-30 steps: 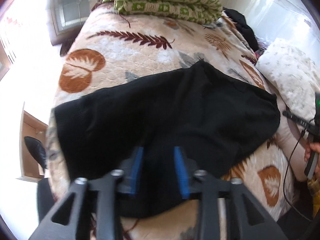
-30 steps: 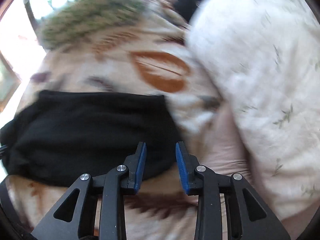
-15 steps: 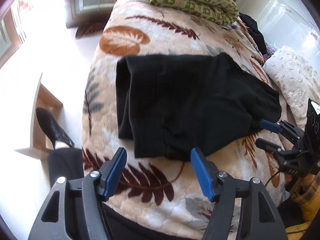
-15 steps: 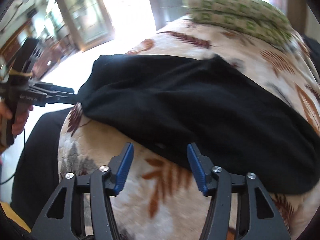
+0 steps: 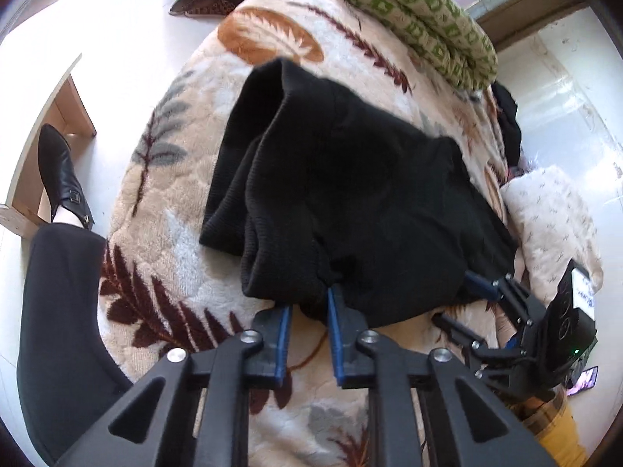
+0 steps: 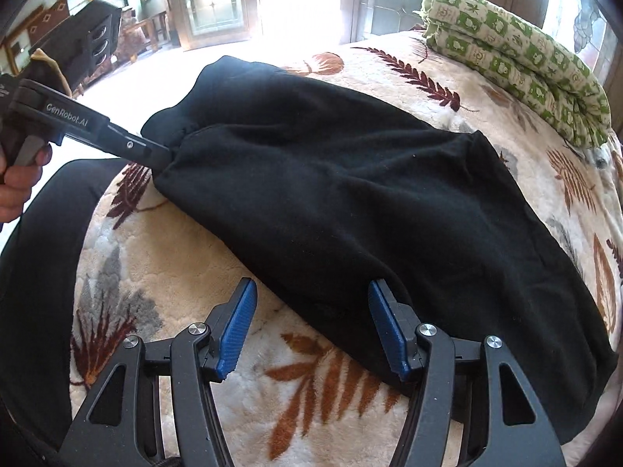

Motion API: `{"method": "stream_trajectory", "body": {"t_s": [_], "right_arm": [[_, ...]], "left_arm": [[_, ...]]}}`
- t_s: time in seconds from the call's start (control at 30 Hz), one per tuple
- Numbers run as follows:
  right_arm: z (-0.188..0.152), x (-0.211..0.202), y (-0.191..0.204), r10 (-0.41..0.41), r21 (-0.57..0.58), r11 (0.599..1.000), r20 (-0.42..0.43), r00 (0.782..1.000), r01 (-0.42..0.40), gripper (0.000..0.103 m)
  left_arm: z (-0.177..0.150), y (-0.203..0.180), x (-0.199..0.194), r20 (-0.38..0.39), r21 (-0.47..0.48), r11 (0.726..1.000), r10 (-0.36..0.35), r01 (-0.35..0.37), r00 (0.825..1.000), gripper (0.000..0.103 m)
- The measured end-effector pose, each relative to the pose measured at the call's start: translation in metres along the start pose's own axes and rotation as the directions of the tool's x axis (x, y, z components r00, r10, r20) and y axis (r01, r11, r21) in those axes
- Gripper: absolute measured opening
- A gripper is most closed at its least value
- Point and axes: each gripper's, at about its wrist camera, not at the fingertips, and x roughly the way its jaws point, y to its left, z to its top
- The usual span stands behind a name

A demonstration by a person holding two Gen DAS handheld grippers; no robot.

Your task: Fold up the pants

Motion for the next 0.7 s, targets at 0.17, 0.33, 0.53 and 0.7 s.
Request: {"method": "stream_trajectory", "body": {"t_s": [0.17,0.33,0.53,0.7], "right_arm": [[-0.003,-0.007,-0.007,0.046,0.027,0.999,0.030,0.999,-0.047,0.058],[-0.002,-0.011,-0.015,0.057,0.056,0.997,0.047,0.997,-0.060,0.053],[0.001,-0.001,-0.015,0.032,0.028,0.999,0.017,0.999,-0.033,0.041],[0.000,0.006,-0.011,0.027,0.007,1.000,-0.008,1.000,-0.026,0.021]], "left_arm": [[0.006,-0.019,-0.021,0.080,0.072,0.997,0.027,-0.033,0.996,0.015],[0.030,-0.021,-0.035,0.130,0.078,0.996,0.041,-0.051,0.991,0.014],[0.035,-0.006,-0.028,0.110,0.037,0.998,0.044,-0.049,0.993,0.014],[0.028,-0.006,-0.028,0.095,0.032,0.998,0.047,-0.050,0.994,0.014]]}}
